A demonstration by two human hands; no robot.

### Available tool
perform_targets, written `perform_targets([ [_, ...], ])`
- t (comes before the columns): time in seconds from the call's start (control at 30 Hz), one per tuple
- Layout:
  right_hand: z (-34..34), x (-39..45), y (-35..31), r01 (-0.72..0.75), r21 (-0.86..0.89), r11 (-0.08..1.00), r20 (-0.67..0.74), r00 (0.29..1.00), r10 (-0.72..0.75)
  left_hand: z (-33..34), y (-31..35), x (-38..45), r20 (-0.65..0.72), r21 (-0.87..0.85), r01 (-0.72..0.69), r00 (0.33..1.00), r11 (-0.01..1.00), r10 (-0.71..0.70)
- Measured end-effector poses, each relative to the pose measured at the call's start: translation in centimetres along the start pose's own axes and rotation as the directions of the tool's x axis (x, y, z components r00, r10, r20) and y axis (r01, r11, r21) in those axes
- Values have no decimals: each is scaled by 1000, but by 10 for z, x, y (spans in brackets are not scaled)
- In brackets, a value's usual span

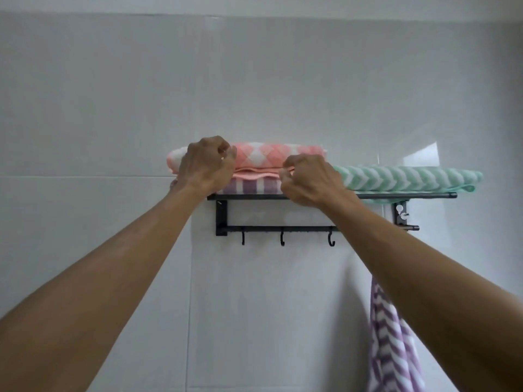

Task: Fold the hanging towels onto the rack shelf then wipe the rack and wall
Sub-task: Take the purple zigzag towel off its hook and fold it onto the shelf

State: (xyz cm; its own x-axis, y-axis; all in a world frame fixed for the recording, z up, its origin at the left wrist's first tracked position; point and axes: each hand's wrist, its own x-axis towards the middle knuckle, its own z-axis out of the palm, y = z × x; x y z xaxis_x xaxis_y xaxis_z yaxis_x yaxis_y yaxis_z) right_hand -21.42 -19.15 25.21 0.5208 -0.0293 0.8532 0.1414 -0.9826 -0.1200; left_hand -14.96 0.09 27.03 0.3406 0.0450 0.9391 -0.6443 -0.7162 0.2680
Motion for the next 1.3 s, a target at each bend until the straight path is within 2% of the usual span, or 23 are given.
perform_targets([
  [0.1, -10, -25, 9, -11, -18, 1000, 53, 998, 12, 3, 11, -29, 50, 11, 3, 999, 1000, -4],
  [0.2, -15, -48, 19, -4, -12, 1000, 100, 995, 5, 3, 19, -53, 95, 26, 72, 993, 997, -74],
  [0.3, -29, -71, 39, -17, -8, 1000, 179, 984, 18, 7, 33, -75, 137, -35, 117, 984, 993, -111],
  [0.53, -80, -122, 121, -51, -10, 999, 297, 953, 52, 29, 101, -129, 166, -105, 210, 968, 972, -191],
  [0.7, -114, -168, 194, -90, 56, 994, 384, 921, 61, 58, 159, -189, 208, -141, 309, 938, 941, -277],
  [0.87, -115, -239, 276, -218, 128, 967, 535, 837, 118, 108, 202, -283, 403, -107, 454, 833, 885, -379],
  [1.0, -89, -286, 326, -357, 120, 926, 705, 688, 174, 139, 216, -349, 551, -40, 544, 711, 838, -436],
  [1.1, -61, -308, 354, -447, 106, 888, 768, 605, 213, 165, 217, -376, 622, 22, 555, 644, 832, -446],
  [1.2, -34, -322, 370, -522, 108, 846, 792, 559, 244, 191, 210, -386, 643, 50, 563, 614, 825, -458],
  [1.3, -7, -319, 378, -560, 136, 817, 794, 555, 248, 216, 201, -382, 647, 42, 574, 608, 818, -460],
])
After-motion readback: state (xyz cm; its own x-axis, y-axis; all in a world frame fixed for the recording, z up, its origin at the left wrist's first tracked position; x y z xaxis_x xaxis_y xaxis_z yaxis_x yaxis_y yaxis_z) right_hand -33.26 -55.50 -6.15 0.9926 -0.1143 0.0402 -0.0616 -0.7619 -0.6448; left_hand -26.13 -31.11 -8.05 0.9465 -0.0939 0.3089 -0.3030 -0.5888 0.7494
